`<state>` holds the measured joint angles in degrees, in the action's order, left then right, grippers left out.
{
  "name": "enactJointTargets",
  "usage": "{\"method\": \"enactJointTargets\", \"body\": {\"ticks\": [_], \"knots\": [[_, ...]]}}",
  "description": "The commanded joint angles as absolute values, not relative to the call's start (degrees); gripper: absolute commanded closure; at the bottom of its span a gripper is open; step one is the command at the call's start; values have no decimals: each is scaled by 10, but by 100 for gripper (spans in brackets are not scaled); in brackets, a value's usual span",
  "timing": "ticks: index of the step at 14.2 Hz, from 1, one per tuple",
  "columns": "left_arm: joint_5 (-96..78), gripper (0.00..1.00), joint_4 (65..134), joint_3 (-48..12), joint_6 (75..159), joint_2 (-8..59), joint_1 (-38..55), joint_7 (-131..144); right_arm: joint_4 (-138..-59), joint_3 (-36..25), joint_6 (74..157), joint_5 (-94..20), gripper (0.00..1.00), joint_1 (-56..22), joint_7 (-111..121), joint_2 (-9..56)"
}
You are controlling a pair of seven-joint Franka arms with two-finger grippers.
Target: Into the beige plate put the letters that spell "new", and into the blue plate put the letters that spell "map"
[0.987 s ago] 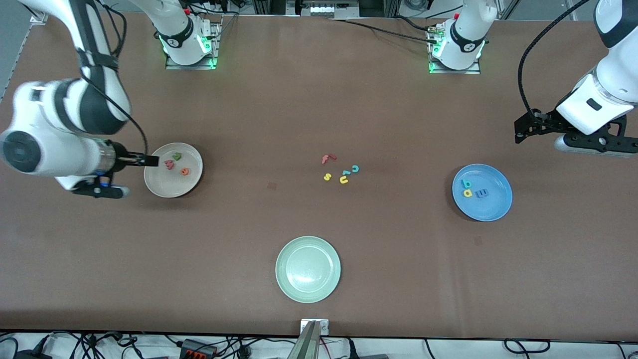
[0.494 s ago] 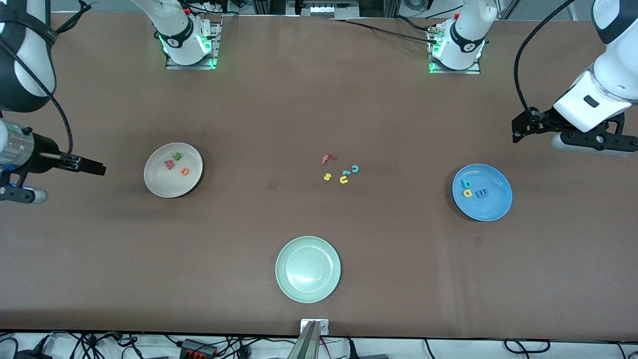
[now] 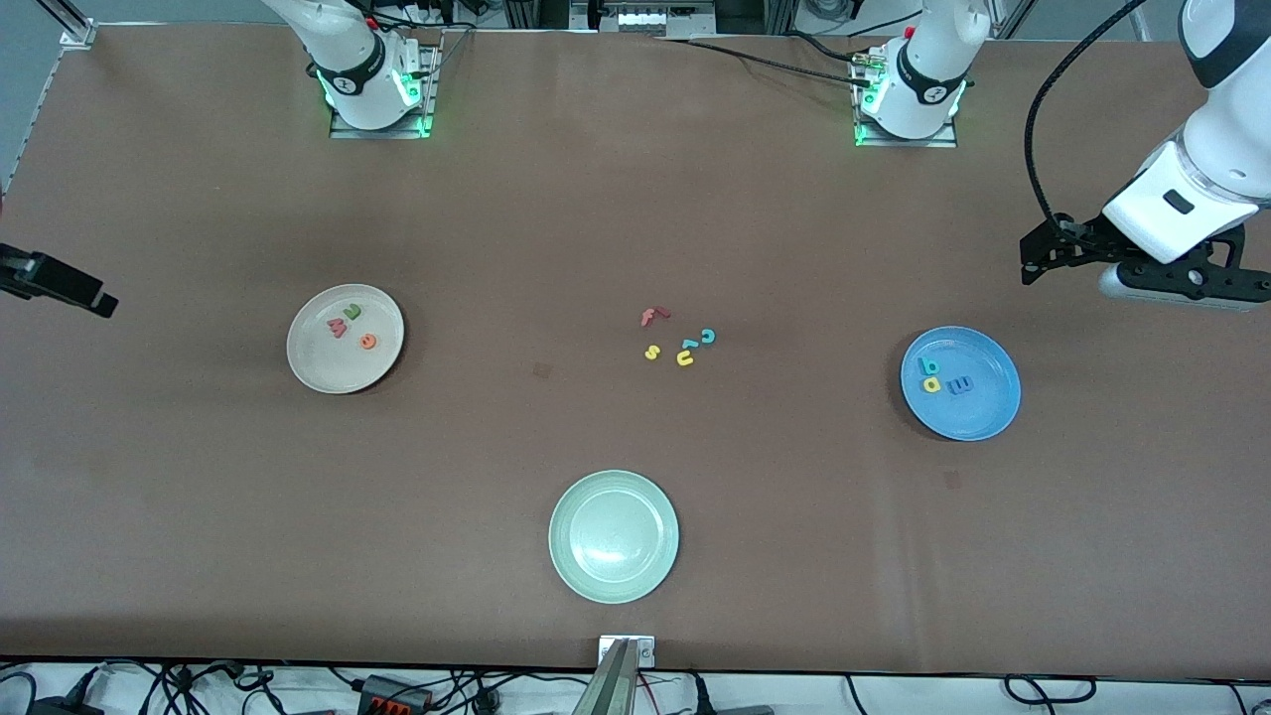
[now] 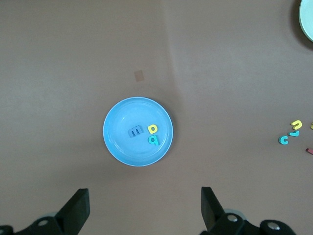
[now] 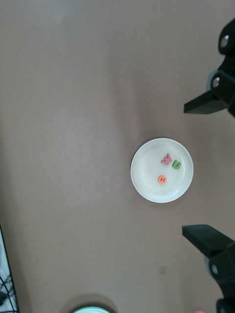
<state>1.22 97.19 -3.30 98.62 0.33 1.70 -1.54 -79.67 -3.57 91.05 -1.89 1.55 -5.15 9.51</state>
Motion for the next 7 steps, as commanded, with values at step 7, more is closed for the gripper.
{"method": "enactJointTargets", "body": {"ticks": [7], "knots": [[1, 0, 962, -39, 970, 4, 11, -22, -936, -25, 923, 3, 0, 31, 15, 6]]}}
